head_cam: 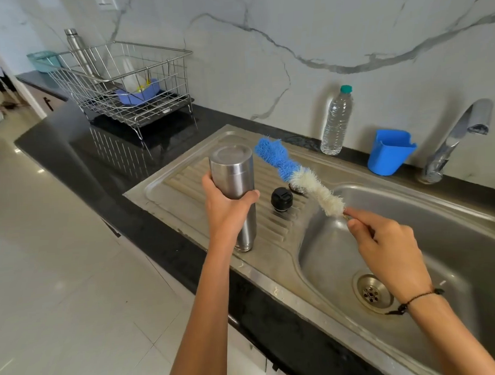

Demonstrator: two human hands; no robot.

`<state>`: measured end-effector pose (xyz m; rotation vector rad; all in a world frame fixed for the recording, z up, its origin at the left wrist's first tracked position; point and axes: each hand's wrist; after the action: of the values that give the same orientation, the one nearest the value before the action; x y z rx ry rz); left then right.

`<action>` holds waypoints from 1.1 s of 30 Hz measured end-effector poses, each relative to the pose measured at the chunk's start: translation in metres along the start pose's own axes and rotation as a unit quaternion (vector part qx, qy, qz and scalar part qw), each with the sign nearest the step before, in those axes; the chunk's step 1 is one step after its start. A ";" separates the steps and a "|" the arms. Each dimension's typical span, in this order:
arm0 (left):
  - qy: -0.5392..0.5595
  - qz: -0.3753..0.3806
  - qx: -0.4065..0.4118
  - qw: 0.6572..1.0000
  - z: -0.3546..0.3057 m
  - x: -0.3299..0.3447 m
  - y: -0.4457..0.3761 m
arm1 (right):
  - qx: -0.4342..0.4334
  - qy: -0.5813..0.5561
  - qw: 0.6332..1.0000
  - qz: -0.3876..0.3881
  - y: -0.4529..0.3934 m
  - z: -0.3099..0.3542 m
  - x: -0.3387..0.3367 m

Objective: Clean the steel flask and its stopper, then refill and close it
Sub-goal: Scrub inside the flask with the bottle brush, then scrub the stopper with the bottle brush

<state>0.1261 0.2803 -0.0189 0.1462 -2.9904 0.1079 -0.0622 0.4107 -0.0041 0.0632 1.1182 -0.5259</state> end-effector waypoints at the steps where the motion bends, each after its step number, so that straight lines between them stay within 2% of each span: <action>1: -0.002 0.001 0.002 1.000 0.001 0.000 0.000 | 0.002 -0.001 1.000 0.000 0.001 0.000 0.000; 28: -0.078 -0.006 0.180 0.981 0.026 -0.002 0.017 | 0.012 -0.019 1.000 -0.005 0.010 -0.013 -0.002; 30: -0.088 -0.053 0.251 0.962 0.019 -0.001 0.019 | 0.010 -0.017 1.000 -0.008 0.010 -0.015 -0.002; 33: -0.071 -0.118 0.445 0.885 -0.006 0.008 0.019 | 0.017 -0.018 1.000 -0.011 0.009 -0.017 -0.005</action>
<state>0.1170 0.2994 -0.0126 0.6234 -2.7582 1.4760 -0.0744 0.4252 -0.0095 0.0704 1.0768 -0.5643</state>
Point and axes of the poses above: each hand's wrist, its own y-axis away from the middle knuckle, its own x-axis out of the palm, z = x × y, and after that the axes turned 13 degrees about y, right-handed
